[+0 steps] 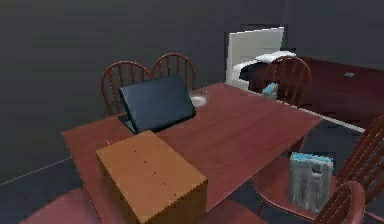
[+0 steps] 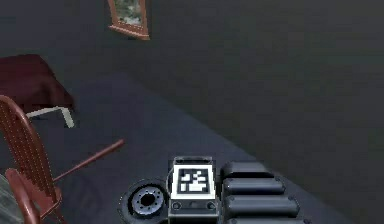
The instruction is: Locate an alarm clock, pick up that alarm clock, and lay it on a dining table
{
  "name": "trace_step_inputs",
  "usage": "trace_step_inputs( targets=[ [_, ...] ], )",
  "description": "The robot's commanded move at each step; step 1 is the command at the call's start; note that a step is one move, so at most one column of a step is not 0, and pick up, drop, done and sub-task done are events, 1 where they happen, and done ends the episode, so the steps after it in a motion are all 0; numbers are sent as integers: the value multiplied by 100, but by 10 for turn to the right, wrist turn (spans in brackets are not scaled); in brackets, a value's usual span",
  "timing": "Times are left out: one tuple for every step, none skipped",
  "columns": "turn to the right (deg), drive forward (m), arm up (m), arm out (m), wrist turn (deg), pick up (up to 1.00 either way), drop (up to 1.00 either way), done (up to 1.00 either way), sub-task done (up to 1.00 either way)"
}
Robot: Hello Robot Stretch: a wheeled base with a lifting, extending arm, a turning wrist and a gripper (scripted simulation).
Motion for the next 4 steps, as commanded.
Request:
trace_step_inputs(
  targets=[
    [150,0,0,0,0,0,0,0,0],
    [-450,0,0,0,0,0,0,0,0],
    [-150,0,0,0,0,0,0,0,0],
    [450,0,0,0,0,0,0,0,0]
  ],
)
